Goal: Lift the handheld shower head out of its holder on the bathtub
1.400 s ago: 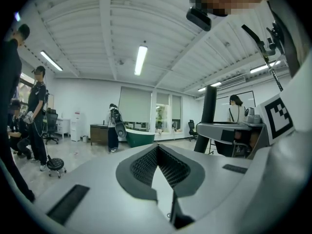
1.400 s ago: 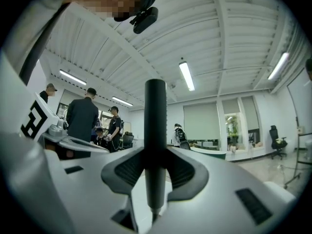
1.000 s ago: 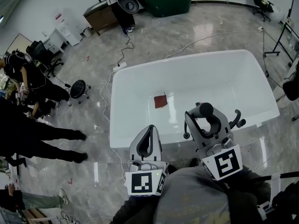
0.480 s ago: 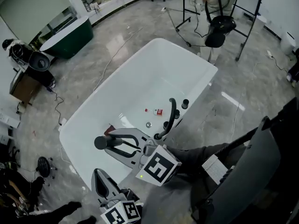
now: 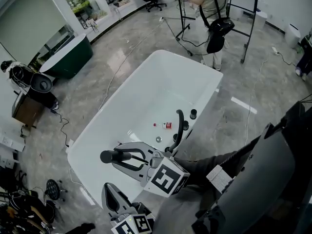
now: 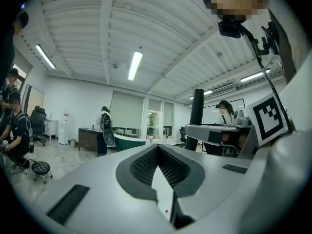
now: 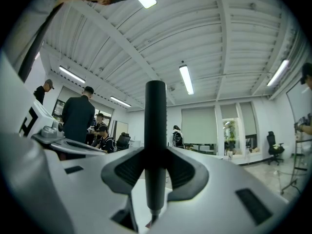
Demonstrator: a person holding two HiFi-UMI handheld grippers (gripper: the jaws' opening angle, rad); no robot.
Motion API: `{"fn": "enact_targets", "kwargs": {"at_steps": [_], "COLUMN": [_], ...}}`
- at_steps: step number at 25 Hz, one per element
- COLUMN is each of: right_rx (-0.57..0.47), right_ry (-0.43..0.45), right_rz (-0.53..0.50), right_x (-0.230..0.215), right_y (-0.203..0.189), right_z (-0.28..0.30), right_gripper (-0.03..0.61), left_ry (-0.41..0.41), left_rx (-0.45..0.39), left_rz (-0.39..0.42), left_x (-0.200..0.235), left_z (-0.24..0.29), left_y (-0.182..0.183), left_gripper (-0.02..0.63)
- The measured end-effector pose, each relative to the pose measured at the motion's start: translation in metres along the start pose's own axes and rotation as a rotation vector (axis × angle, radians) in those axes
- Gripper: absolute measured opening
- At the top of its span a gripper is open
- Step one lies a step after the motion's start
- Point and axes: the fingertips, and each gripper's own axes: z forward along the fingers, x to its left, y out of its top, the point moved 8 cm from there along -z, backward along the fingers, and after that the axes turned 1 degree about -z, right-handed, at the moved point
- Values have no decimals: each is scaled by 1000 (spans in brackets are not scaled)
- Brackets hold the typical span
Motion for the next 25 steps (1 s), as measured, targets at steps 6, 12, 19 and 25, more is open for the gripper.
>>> {"fn": "enact_targets", "kwargs": {"at_steps": [6,12,19,25], "right_rx": [-10,-37,9,32], "right_ry": [10,-10,2,24], "right_rz": [-15,-28,47,36], "right_x": [14,18,10,11], "right_y": [0,4,-2,-3], "right_z": [-10,-13,-14,-12], "right_gripper": [141,141,141,141], "left_ry": [-3,-32,30,42], "left_rx": [-6,-18,-12,-6], "left_rz": [-7,0,9,6], "left_x": [0,-1,-5,-5], "left_z": [-17,-18,-20,-23], "left_y": [-4,2,5,6], "left_gripper": [3,3,3,3]}}
